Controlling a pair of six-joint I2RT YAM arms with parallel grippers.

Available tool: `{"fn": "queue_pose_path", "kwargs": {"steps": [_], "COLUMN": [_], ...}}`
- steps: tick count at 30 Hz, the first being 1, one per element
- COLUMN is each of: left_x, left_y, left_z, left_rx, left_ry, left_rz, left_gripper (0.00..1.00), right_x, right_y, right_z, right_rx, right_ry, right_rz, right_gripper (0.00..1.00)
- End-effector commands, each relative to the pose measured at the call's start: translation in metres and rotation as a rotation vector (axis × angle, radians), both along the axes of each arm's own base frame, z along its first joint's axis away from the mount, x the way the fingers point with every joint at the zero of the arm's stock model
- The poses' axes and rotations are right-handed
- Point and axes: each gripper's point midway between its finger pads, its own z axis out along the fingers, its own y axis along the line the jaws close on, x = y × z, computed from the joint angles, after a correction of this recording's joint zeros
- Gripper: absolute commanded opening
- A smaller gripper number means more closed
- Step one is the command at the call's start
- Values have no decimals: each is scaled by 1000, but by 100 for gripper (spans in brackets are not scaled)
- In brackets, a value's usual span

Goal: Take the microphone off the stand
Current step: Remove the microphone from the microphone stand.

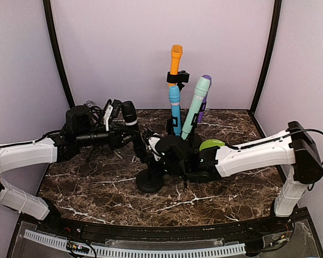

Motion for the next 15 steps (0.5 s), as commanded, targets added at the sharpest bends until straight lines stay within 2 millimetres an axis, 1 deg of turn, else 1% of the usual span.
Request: {"fn": "queue_pose_path", "kwargs": {"steps": [1,8,12,15], "left_x": [-8,3,1,-7], "left_y": [-2,7,6,3], "left_z": [66,63,63,65], "left_rx": [-138,-140,-150,-167], "left_ry": [-87,-63,-75,-88], "left_rz": [-33,10,-10,-57], "left_gripper": [0,0,0,0], "right_x": [-4,-11,-8,-3], "right_y": [8,19,19,16], "right_z": [-9,-19,-15,-10], "right_rx": [-75,-78,-49,-13], "right_ry": [-55,-22,-7,24], "right_rz": [71,113,78,49], "right_gripper": [0,0,0,0]}}
